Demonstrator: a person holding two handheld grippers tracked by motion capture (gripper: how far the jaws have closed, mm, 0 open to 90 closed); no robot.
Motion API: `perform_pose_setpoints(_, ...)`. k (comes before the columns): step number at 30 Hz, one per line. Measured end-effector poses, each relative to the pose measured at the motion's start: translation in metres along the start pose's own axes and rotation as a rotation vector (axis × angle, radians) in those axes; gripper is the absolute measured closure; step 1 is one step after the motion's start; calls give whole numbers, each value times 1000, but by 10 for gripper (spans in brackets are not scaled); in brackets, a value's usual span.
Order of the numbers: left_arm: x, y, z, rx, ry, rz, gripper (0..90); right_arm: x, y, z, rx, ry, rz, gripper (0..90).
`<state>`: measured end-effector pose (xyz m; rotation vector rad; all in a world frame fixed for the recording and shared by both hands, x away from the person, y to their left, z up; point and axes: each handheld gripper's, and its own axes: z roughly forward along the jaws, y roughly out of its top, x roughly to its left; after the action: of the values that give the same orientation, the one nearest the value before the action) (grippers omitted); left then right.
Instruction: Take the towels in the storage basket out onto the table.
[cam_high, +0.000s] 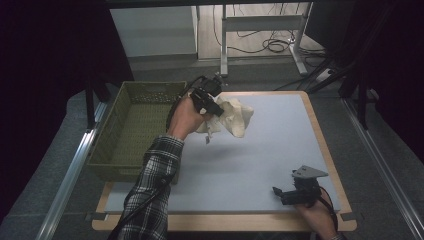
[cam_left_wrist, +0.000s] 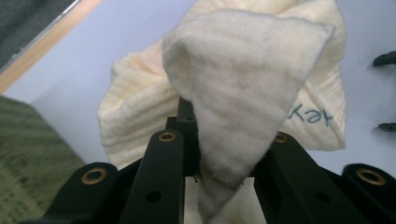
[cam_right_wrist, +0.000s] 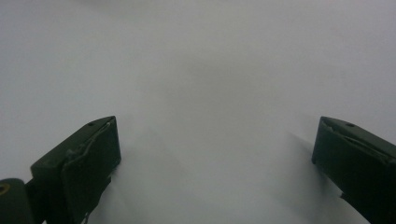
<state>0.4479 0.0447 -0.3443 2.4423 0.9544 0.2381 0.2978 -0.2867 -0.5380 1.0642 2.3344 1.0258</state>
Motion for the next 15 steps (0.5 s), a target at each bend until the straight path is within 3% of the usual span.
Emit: perform_pose_setpoints(15, -40, 5, 60, 27, -80, 50, 762, 0, 0, 0, -1, -1, 0, 11)
